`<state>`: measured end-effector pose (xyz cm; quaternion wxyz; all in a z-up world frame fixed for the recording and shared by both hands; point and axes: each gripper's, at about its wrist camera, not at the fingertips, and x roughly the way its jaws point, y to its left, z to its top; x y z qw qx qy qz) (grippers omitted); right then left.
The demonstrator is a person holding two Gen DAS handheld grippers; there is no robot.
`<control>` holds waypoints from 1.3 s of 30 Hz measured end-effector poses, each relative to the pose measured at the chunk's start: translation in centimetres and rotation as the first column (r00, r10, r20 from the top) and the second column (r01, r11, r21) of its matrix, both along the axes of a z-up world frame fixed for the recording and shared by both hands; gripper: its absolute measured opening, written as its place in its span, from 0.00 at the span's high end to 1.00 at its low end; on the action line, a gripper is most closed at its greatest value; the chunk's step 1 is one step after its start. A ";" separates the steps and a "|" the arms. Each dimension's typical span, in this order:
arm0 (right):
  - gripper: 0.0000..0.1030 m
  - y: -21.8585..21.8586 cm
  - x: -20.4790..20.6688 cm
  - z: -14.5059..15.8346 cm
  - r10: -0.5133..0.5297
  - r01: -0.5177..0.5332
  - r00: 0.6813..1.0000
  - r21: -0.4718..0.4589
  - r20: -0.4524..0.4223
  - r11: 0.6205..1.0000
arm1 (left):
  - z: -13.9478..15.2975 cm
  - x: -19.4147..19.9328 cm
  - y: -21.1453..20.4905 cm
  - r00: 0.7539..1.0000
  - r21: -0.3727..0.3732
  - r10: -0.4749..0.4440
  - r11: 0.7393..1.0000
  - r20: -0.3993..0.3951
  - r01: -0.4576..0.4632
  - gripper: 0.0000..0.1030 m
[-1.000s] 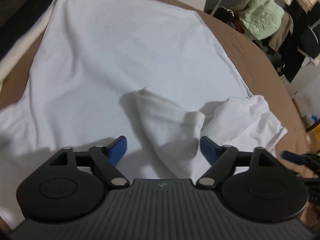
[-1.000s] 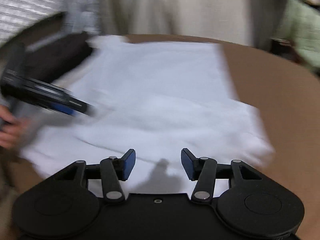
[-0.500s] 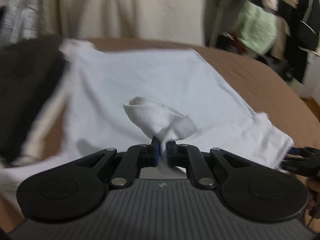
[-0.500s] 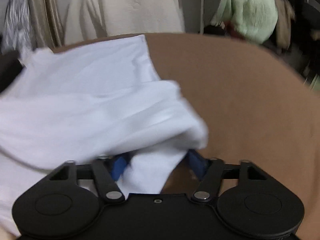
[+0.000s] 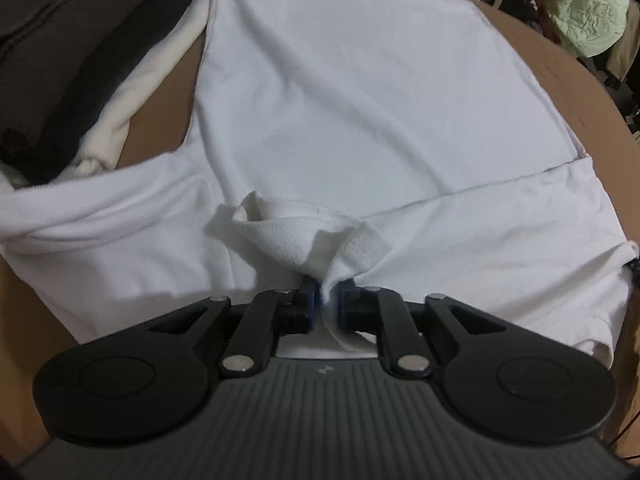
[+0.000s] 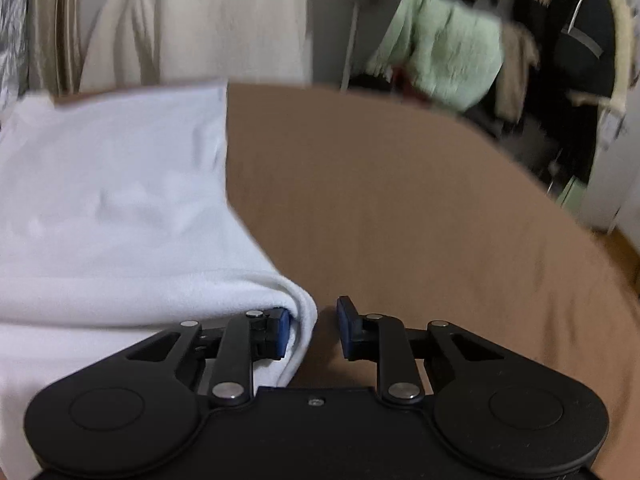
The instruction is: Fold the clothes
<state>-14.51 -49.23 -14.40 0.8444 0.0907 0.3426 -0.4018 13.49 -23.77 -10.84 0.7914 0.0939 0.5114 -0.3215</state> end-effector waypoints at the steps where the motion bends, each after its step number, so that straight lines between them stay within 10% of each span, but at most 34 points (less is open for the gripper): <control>1: 0.73 -0.2 0.0 -0.3 0.002 -0.002 1.000 0.021 -0.007 1.000 | -0.2 -0.1 0.3 1.000 0.006 0.008 1.000 -0.004 -0.008 0.82; 9: 0.52 0.0 -3.7 2.3 -0.019 0.025 0.996 0.074 -0.091 0.997 | 2.5 -0.4 4.9 0.964 0.072 0.142 0.984 0.226 -0.162 0.57; 14: 0.49 1.1 -3.2 5.5 0.031 -0.031 0.999 0.005 -0.008 1.000 | 2.8 2.2 8.7 0.963 -0.136 0.267 0.956 0.026 -0.261 0.56; 19: 0.33 -0.2 2.3 7.7 0.229 -0.238 0.962 0.044 0.146 0.970 | 1.4 2.4 7.0 0.982 -0.105 0.189 0.976 -0.004 -0.189 0.45; 24: 0.25 -3.6 9.6 3.9 0.309 -0.314 0.949 0.088 0.059 0.945 | -0.6 1.5 4.0 0.997 0.009 0.081 0.997 0.000 -0.081 0.43; 27: 0.51 -4.2 12.2 0.6 0.335 -0.338 0.939 -0.026 -0.076 0.941 | -0.4 0.7 3.5 0.995 0.120 0.053 0.991 0.088 -0.064 0.37; 28: 0.90 -3.9 12.2 0.1 0.364 -0.369 0.927 -0.048 -0.089 0.928 | -0.1 0.6 3.8 0.992 0.150 0.054 0.986 0.115 -0.071 0.36; 32: 1.00 -5.0 11.3 0.3 0.267 -0.279 0.959 -0.152 -0.099 0.948 | 0.9 1.0 5.9 0.980 0.160 0.096 0.979 0.175 -0.125 0.35; 35: 1.00 -8.8 9.8 0.3 0.151 -0.152 0.987 -0.016 -0.057 0.988 | -0.7 2.8 7.0 0.980 0.188 0.143 0.968 0.138 -0.168 0.36; 39: 0.88 -6.5 8.8 3.2 0.191 -0.196 0.979 0.060 0.073 0.979 | 1.2 4.7 10.0 0.958 0.003 0.276 0.961 0.083 -0.277 0.36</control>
